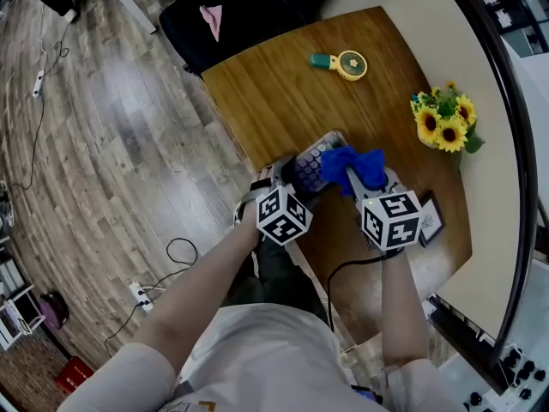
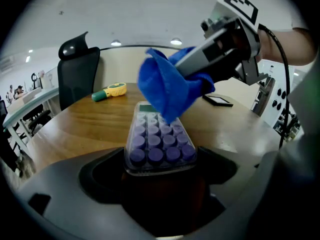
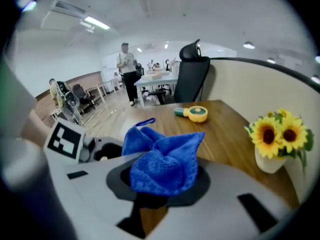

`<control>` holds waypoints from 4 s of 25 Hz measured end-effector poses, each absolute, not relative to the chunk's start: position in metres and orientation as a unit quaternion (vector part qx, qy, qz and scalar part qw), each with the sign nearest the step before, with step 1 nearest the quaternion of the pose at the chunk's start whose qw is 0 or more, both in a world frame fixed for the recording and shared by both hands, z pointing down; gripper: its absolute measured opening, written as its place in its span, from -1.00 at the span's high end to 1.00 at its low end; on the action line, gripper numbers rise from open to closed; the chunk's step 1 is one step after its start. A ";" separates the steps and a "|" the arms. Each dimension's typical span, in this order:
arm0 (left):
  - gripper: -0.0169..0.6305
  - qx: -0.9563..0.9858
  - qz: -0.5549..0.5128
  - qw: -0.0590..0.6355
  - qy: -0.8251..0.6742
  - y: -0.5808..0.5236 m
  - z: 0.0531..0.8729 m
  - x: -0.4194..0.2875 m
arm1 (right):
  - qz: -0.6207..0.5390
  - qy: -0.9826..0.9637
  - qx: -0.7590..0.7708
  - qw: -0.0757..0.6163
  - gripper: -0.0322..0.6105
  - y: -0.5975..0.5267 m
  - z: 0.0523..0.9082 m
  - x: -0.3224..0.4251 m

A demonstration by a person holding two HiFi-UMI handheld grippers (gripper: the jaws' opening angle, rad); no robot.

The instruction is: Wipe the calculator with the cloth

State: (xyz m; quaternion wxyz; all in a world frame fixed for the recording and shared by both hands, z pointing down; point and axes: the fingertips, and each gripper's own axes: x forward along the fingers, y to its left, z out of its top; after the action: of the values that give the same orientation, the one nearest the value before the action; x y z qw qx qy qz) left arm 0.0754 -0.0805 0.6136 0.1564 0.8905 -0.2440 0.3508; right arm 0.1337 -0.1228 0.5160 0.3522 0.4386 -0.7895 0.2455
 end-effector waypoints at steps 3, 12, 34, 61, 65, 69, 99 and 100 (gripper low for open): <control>-0.44 0.891 0.350 0.156 -0.245 -0.081 0.614 0.075 | 0.232 -0.819 0.427 0.305 0.60 -0.142 0.503 0.096; -0.44 0.891 0.350 0.155 -0.244 -0.081 0.614 0.076 | 0.282 -0.821 0.369 0.332 0.61 -0.113 0.574 0.051; -0.44 0.887 0.353 0.162 -0.248 -0.078 0.618 0.075 | 0.257 -0.732 0.412 0.479 0.61 -0.052 0.561 0.185; 0.17 0.916 0.170 0.056 -0.358 -0.138 0.307 0.002 | 0.107 -0.817 0.548 0.143 0.60 -0.073 0.209 0.178; 0.28 0.921 0.132 0.000 -0.365 -0.132 0.243 -0.006 | 0.066 -0.815 0.565 0.111 0.60 -0.060 0.162 0.181; 0.32 0.920 0.109 -0.048 -0.374 -0.122 0.196 -0.013 | 0.031 -0.811 0.577 0.089 0.60 -0.046 0.122 0.182; 0.86 0.924 0.107 -0.031 -0.367 -0.058 0.198 -0.032 | 0.069 -0.802 0.579 0.128 0.60 0.032 0.171 0.158; 0.86 0.924 0.106 -0.029 -0.365 -0.057 0.197 -0.031 | 0.070 -0.803 0.579 0.127 0.60 0.032 0.173 0.158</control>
State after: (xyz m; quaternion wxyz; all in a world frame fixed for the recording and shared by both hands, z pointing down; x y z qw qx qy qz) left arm -0.0307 -0.0573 0.1972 -0.0289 0.9244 -0.3653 0.1059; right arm 0.1579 0.0322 0.1725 0.1271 0.5786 -0.8026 0.0703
